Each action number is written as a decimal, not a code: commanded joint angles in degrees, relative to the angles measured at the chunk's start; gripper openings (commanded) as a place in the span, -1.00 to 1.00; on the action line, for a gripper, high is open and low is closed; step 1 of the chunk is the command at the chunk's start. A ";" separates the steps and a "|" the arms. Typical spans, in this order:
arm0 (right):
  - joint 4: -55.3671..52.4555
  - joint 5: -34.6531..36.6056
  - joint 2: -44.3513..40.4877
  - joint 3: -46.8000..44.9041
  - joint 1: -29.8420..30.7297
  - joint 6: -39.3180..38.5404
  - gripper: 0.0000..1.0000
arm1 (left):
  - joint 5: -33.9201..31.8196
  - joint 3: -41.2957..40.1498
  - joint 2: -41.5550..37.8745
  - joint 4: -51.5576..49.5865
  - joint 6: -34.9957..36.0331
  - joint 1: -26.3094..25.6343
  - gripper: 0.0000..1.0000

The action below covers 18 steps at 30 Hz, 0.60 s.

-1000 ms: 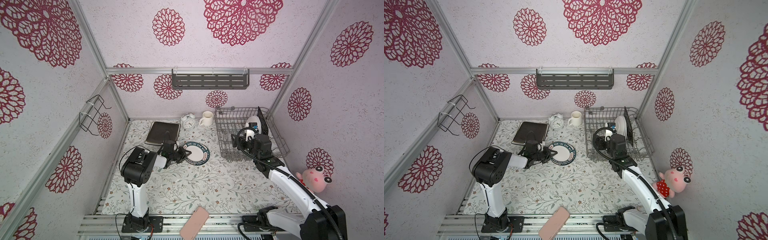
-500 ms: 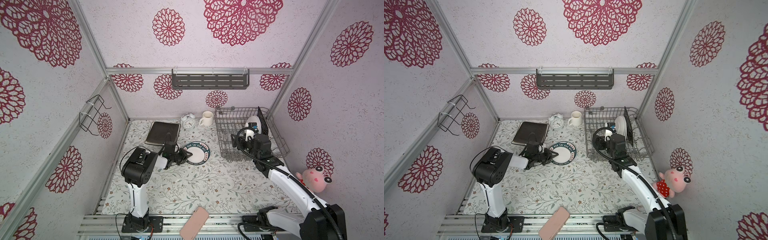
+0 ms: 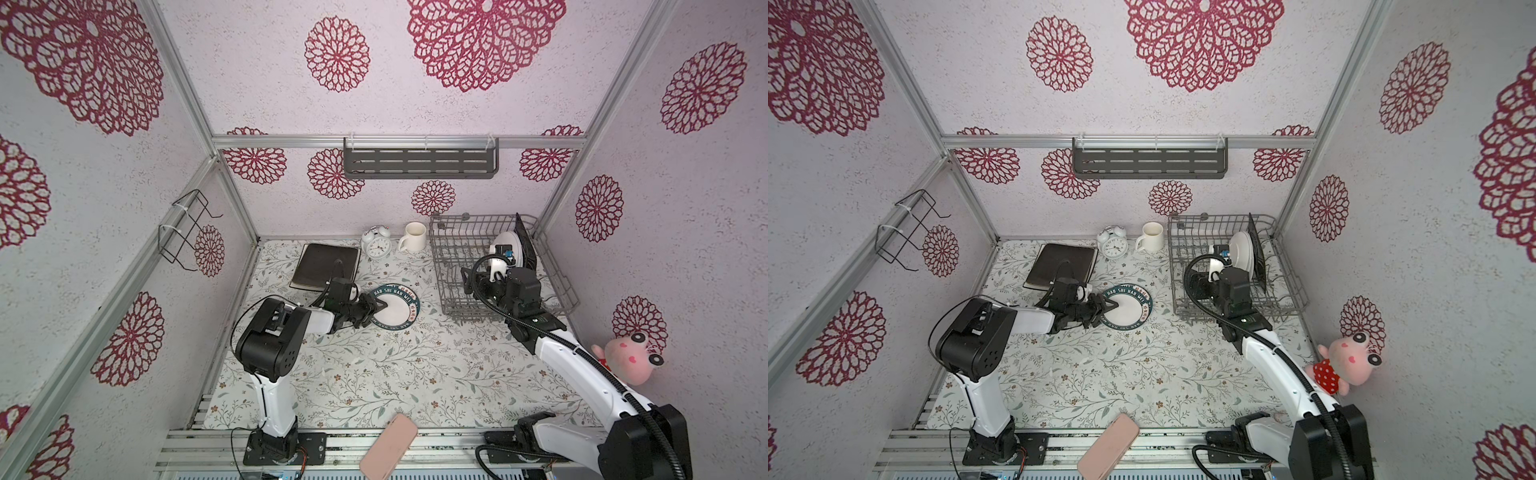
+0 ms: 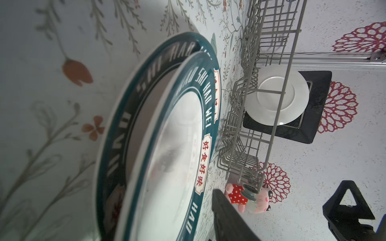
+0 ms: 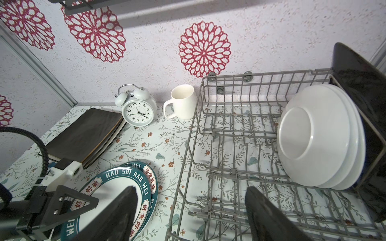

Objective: Unload the plates from the dish rack
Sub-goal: Place the plate on the plate.

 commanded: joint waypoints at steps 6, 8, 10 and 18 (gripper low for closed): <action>3.55 -0.59 -0.69 -0.05 -0.36 -1.20 0.68 | -4.00 9.67 -4.35 -22.62 8.65 -1.46 0.09; 3.60 -0.48 -0.82 -0.16 -0.45 -1.46 0.68 | -4.46 10.61 -4.01 -24.43 9.57 -1.52 0.08; 3.88 -0.22 -1.10 -0.64 -0.45 -1.64 0.68 | -4.95 10.95 -3.26 -25.43 9.98 -1.47 0.02; 3.85 0.24 -2.49 -2.23 -0.64 -2.34 0.68 | -5.63 9.89 -1.63 -25.33 9.29 -1.67 -0.53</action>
